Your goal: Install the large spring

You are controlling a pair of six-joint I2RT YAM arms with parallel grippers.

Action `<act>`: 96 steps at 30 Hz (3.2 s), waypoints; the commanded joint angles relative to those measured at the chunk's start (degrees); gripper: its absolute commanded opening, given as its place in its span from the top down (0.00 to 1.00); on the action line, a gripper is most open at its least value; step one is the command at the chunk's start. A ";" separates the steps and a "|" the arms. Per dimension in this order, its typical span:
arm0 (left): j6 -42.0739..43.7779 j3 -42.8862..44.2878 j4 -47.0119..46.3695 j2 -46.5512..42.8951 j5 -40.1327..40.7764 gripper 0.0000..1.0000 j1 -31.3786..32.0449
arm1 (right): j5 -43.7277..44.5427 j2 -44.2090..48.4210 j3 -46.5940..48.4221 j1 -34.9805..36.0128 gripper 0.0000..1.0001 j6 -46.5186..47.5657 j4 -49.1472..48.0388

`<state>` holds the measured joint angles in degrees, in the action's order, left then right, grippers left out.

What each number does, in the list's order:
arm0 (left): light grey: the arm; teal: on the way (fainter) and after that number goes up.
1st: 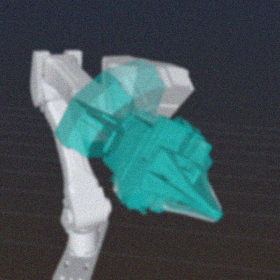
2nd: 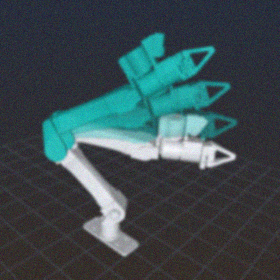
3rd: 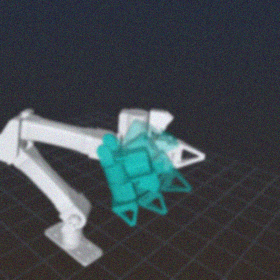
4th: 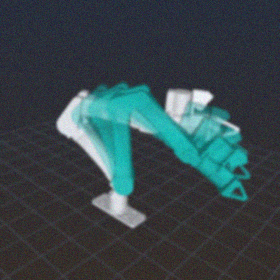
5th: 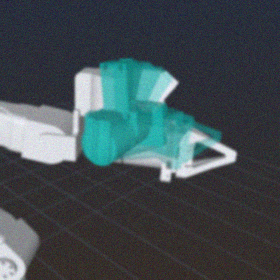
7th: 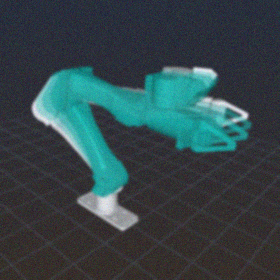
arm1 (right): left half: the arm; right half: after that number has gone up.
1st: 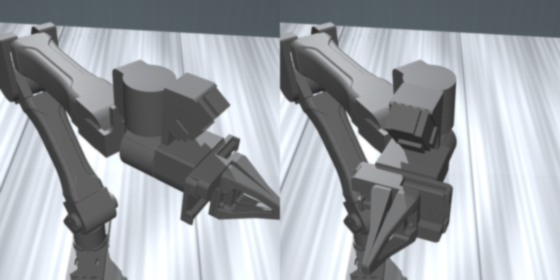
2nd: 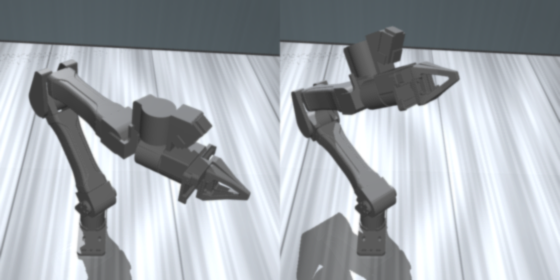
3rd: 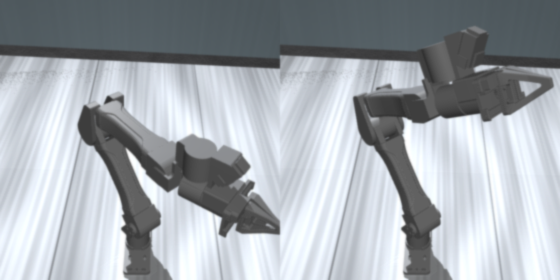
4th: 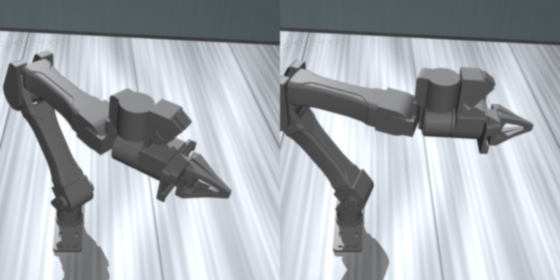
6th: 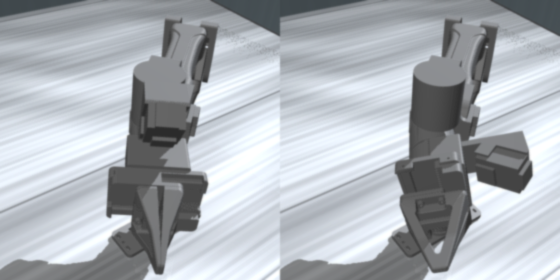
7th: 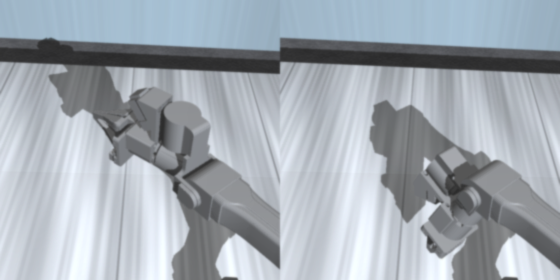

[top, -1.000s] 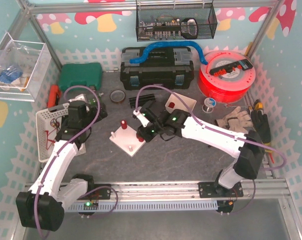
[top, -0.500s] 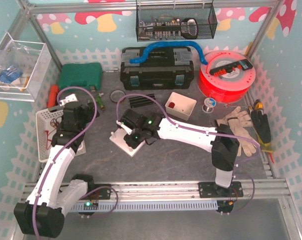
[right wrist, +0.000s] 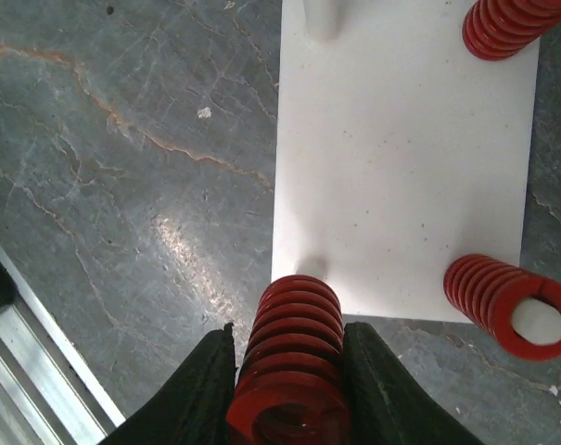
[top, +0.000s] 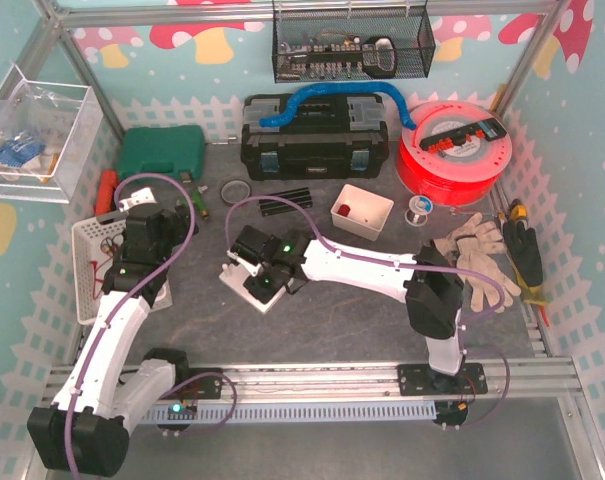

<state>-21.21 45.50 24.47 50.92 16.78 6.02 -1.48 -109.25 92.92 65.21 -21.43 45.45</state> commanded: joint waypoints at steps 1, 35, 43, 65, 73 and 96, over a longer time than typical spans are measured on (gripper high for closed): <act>1.17 1.44 0.71 -0.71 0.59 0.01 -0.44 | 1.05 -2.80 1.97 0.69 0.95 0.16 0.82; 1.42 1.28 -3.06 -1.32 -33.80 0.01 -0.33 | 15.07 14.06 -7.01 -3.24 0.49 1.30 -12.54; 2.66 4.84 -2.91 4.22 -48.23 0.01 0.44 | 14.00 25.42 -20.89 -17.40 0.52 6.73 -27.04; 3.50 2.40 -12.00 5.67 -35.97 0.01 1.09 | 3.30 -5.27 -11.87 -44.05 0.50 0.34 -28.41; 3.74 1.43 -13.19 5.43 -33.64 0.01 1.27 | 0.83 -11.76 -7.12 -44.12 0.46 -3.63 -29.15; 4.24 0.38 -13.75 4.98 -32.50 0.01 2.09 | -9.49 -9.08 -8.71 -45.54 0.46 -10.17 -30.05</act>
<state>-18.35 46.72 11.81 56.77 -16.40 7.79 -6.94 -116.77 85.25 19.59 -27.14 15.62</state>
